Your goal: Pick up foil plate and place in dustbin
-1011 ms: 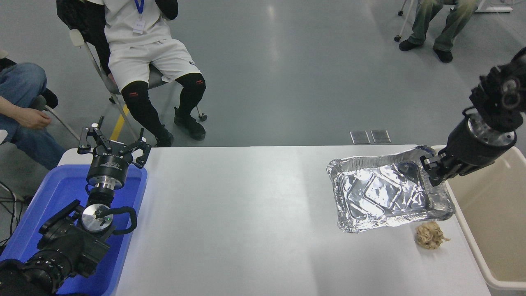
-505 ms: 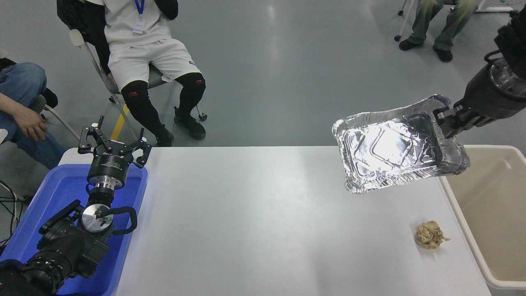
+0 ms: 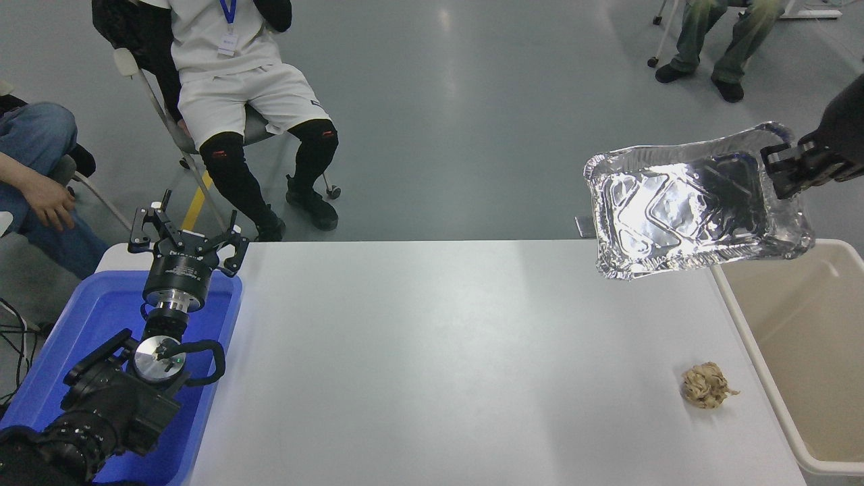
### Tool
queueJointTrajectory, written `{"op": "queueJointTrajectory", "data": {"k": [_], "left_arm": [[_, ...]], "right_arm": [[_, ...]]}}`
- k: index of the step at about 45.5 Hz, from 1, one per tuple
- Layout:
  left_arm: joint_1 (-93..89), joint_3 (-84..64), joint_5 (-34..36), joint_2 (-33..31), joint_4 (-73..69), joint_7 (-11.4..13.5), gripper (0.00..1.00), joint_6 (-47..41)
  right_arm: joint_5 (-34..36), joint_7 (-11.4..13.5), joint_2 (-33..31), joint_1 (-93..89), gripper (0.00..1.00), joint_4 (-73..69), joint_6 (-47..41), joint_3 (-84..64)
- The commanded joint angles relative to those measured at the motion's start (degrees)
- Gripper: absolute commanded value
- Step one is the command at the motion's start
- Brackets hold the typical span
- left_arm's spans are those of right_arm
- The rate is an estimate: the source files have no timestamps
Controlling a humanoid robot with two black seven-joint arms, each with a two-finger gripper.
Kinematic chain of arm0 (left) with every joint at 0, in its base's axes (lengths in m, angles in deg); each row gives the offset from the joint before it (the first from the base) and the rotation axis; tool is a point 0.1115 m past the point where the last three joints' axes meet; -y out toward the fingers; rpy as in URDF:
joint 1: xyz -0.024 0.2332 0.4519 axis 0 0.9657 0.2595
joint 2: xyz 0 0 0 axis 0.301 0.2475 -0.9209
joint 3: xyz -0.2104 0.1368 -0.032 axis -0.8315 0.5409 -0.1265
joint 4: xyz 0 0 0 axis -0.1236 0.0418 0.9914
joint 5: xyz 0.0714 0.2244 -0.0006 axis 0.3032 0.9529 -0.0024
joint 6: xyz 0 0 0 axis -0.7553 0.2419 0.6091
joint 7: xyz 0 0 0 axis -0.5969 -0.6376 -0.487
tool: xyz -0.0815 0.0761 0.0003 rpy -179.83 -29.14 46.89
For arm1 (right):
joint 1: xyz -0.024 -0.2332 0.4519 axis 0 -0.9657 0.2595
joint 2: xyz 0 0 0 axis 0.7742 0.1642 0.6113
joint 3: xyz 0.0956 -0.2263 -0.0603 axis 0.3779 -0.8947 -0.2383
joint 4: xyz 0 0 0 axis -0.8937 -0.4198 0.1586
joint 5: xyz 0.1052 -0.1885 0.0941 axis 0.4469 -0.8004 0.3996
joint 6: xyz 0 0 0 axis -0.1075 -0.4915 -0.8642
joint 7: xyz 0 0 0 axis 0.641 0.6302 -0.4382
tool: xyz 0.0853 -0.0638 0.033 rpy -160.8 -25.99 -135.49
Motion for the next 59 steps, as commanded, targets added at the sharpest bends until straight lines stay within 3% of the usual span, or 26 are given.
{"op": "queueJointTrajectory", "data": {"k": [1, 15, 24, 42, 51, 59], "left_arm": [[0.00, 0.00, 0.00, 0.00, 0.00, 0.00, 0.99, 0.02], [0.00, 0.00, 0.00, 0.00, 0.00, 0.00, 0.99, 0.02], [0.00, 0.00, 0.00, 0.00, 0.00, 0.00, 0.99, 0.02], [0.00, -0.09, -0.08, 0.00, 0.00, 0.09, 0.99, 0.02], [0.00, -0.09, -0.08, 0.00, 0.00, 0.09, 0.99, 0.02], [0.00, -0.09, -0.08, 0.00, 0.00, 0.09, 0.99, 0.02]], "right_arm": [[0.76, 0.01, -7.03, -3.77, 0.00, 10.26, 0.00, 1.11], [1.82, -0.08, -20.57, -17.21, 0.00, 18.27, 0.00, 16.92], [5.58, -0.08, -24.71, -27.58, 0.00, 24.94, 0.00, 23.08], [27.12, -0.25, -24.09, -46.57, 0.00, 30.40, 10.10, 29.32], [30.99, -0.34, -22.07, -58.26, 0.00, 31.36, 20.73, 38.10], [31.08, -0.43, -18.30, -67.84, 0.00, 35.84, 23.46, 47.59]]}}
